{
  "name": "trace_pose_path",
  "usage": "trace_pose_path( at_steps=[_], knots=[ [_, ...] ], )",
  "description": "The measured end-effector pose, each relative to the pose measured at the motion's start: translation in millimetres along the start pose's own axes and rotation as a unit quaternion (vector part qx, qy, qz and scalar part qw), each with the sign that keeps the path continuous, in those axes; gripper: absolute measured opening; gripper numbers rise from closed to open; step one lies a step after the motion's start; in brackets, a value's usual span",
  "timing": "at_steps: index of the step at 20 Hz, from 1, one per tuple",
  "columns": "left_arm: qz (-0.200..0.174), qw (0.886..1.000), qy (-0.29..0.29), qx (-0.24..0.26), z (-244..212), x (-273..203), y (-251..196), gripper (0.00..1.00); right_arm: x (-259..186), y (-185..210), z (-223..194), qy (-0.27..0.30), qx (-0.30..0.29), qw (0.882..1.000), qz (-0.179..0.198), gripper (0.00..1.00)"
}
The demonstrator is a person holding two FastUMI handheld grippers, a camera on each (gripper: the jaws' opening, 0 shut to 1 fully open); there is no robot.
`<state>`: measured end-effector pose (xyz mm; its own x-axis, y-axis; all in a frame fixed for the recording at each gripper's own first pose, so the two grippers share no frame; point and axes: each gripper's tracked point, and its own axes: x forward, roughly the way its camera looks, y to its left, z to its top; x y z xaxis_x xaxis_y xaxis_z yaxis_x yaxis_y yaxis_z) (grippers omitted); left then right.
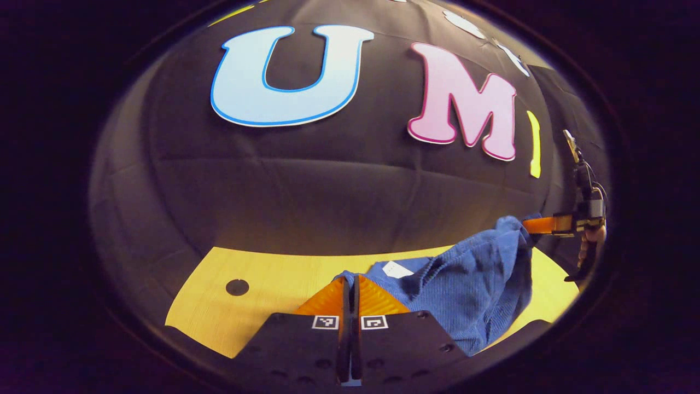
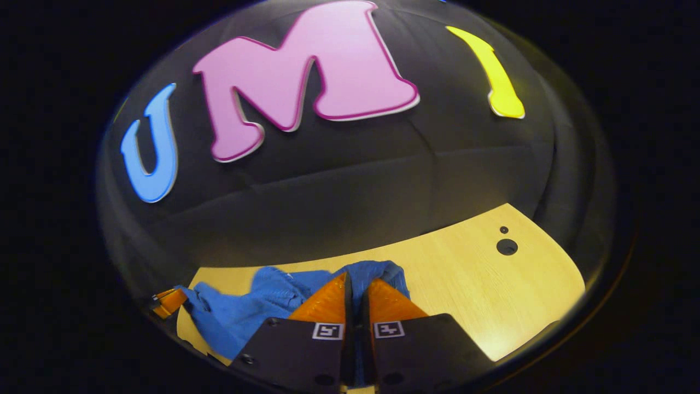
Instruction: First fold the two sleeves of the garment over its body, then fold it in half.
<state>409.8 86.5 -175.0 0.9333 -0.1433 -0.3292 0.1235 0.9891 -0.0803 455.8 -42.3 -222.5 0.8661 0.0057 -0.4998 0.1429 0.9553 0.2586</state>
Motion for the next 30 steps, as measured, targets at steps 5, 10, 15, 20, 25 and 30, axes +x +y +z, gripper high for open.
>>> trace_pose_path(
  at_steps=[5,10,15,20,25,30],
  knots=[
    [0.044,0.996,0.070,0.030,-42,32,3,0.81,23,-12,-27,0.011,-0.061,0.998,-0.007,0.97],
    [0.037,0.999,-0.010,-0.007,4,-47,-36,0.86,-53,6,-5,-0.037,-0.120,0.992,0.007,0.98],
    [0.013,0.994,-0.105,-0.010,53,-191,-74,0.86,-194,52,13,-0.118,-0.135,0.983,0.039,0.97],
    [0.020,0.986,-0.164,0.007,61,-332,-75,0.83,-336,93,21,-0.182,-0.124,0.973,0.067,0.97],
    [0.051,0.982,-0.179,0.014,32,-446,-74,0.83,-468,116,15,-0.270,-0.112,0.951,0.100,0.95],
    [0.033,0.978,-0.204,0.035,1,-500,-97,0.83,-509,124,-37,-0.235,-0.116,0.957,0.123,0.96]
  ],
)
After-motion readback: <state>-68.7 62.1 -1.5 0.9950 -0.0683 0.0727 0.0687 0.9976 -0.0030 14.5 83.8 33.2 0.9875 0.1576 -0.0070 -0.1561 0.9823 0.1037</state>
